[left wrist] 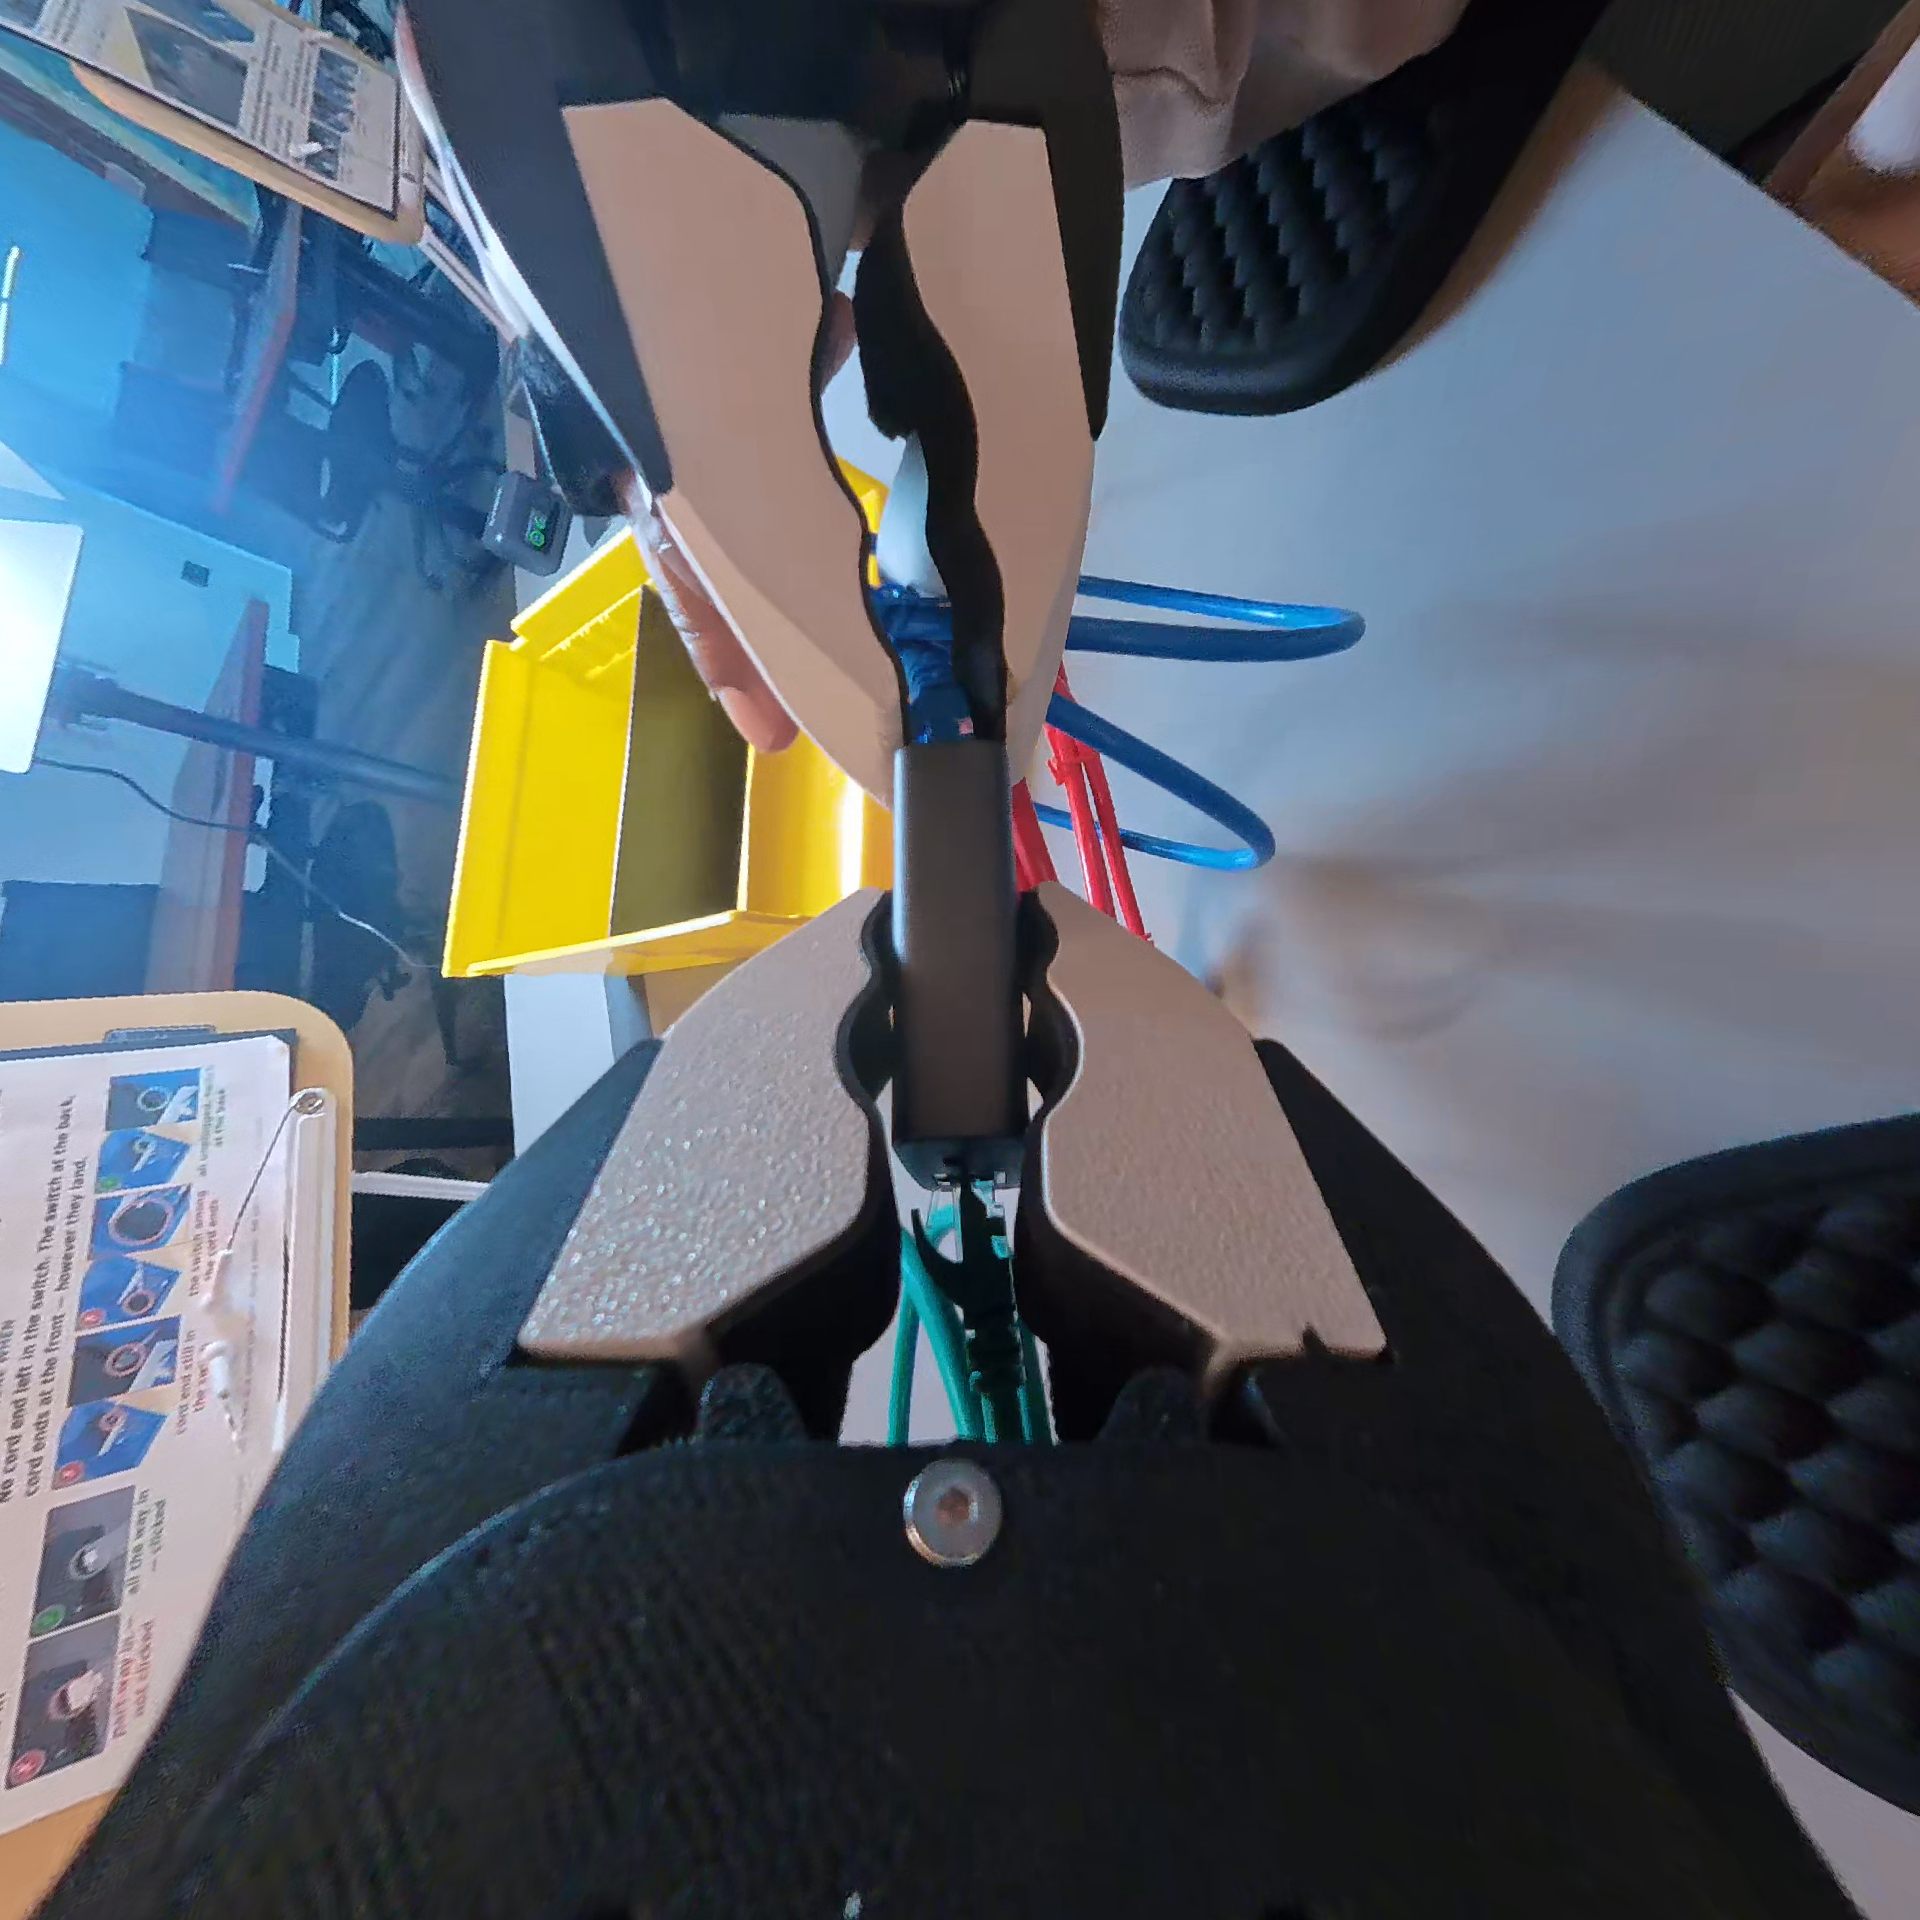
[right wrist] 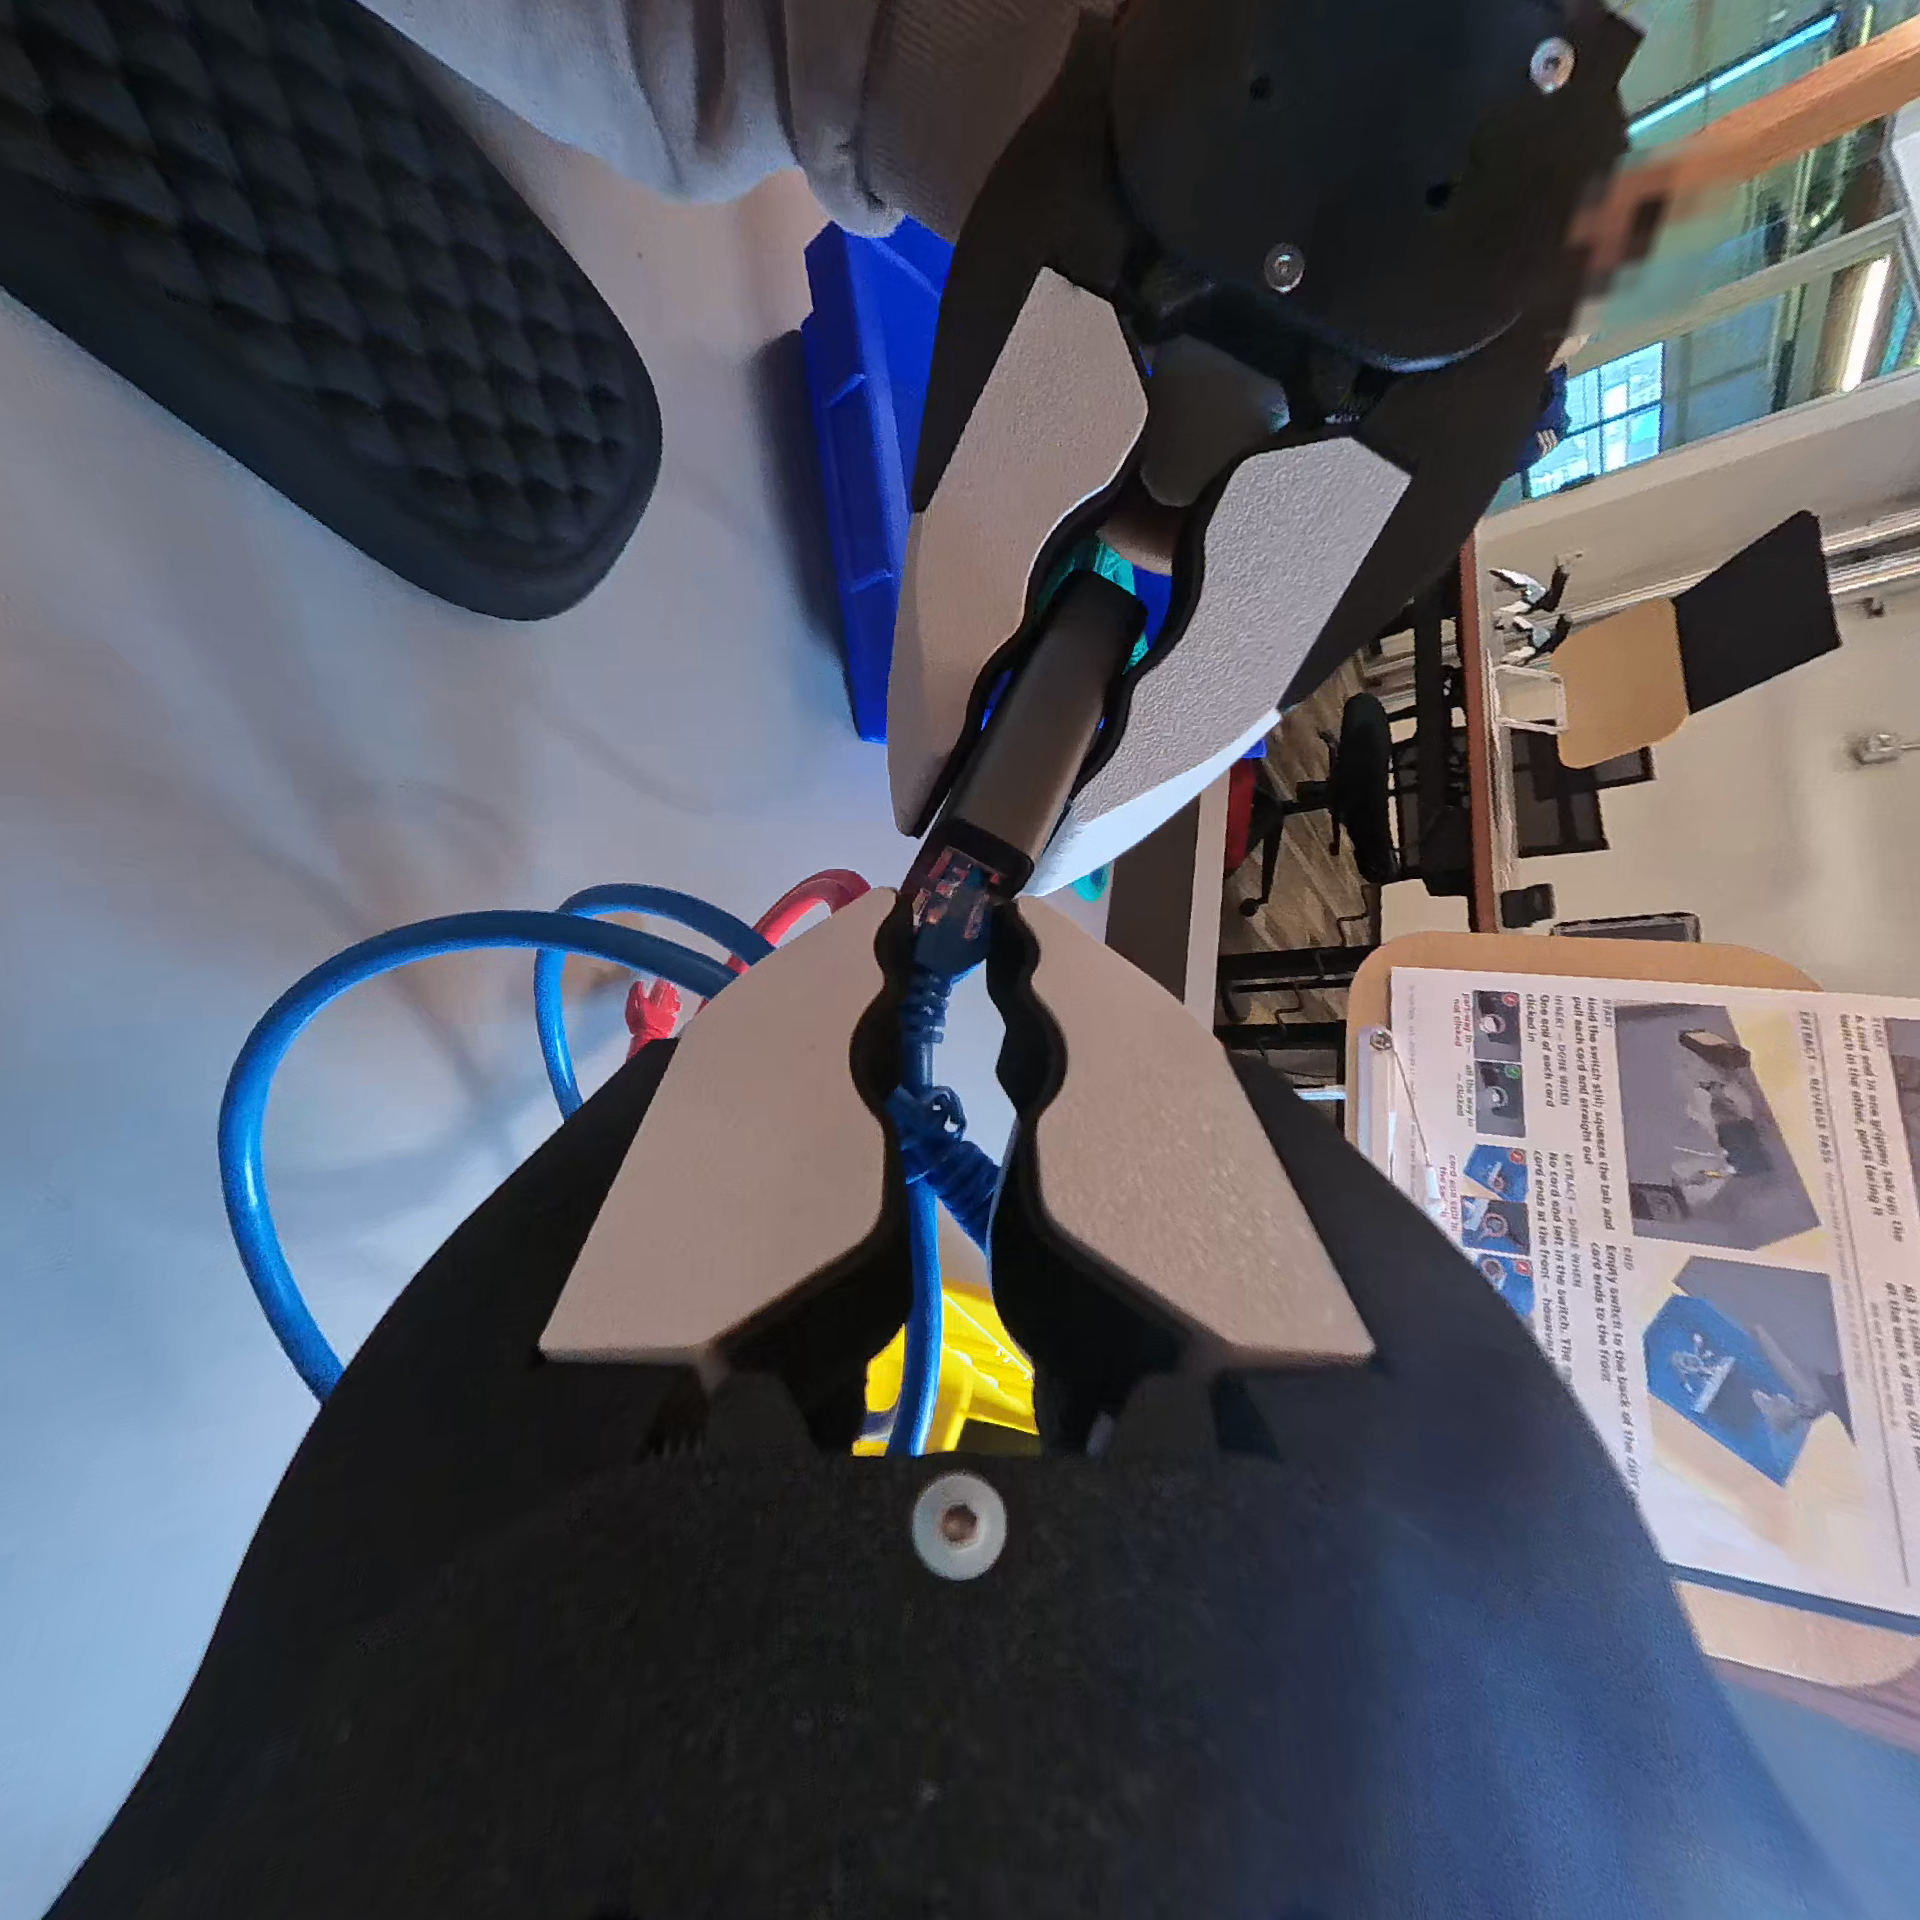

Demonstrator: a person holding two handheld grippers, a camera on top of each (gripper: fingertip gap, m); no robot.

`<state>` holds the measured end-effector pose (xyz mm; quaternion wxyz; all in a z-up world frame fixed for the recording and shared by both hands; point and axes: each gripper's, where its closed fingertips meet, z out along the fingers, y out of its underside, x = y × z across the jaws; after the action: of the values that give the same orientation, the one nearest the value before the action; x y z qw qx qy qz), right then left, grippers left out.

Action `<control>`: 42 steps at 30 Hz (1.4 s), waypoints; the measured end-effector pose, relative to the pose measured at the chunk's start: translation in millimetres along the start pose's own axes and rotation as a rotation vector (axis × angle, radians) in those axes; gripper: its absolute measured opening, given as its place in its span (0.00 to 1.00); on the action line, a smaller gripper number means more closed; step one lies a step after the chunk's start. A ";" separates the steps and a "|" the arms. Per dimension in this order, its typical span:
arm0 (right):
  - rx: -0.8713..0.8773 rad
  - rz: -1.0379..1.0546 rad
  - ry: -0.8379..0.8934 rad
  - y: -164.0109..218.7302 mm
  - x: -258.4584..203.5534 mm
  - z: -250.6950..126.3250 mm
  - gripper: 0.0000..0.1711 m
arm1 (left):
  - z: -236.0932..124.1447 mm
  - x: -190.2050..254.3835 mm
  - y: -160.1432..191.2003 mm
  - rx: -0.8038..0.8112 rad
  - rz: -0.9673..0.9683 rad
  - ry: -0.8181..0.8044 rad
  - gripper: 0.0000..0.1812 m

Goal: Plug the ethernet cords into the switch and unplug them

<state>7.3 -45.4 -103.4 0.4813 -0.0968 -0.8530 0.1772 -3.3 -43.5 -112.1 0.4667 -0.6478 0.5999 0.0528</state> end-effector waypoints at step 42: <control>0.308 0.419 0.285 43.1 98.6 -91.3 0.08 | -55.9 -43.2 3.9 -0.115 -0.047 -0.306 0.11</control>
<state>34.0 46.4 0.4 0.5583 -0.2206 -0.7011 0.3848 -45.8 -48.9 -55.8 0.5160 -0.6716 0.5024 0.1740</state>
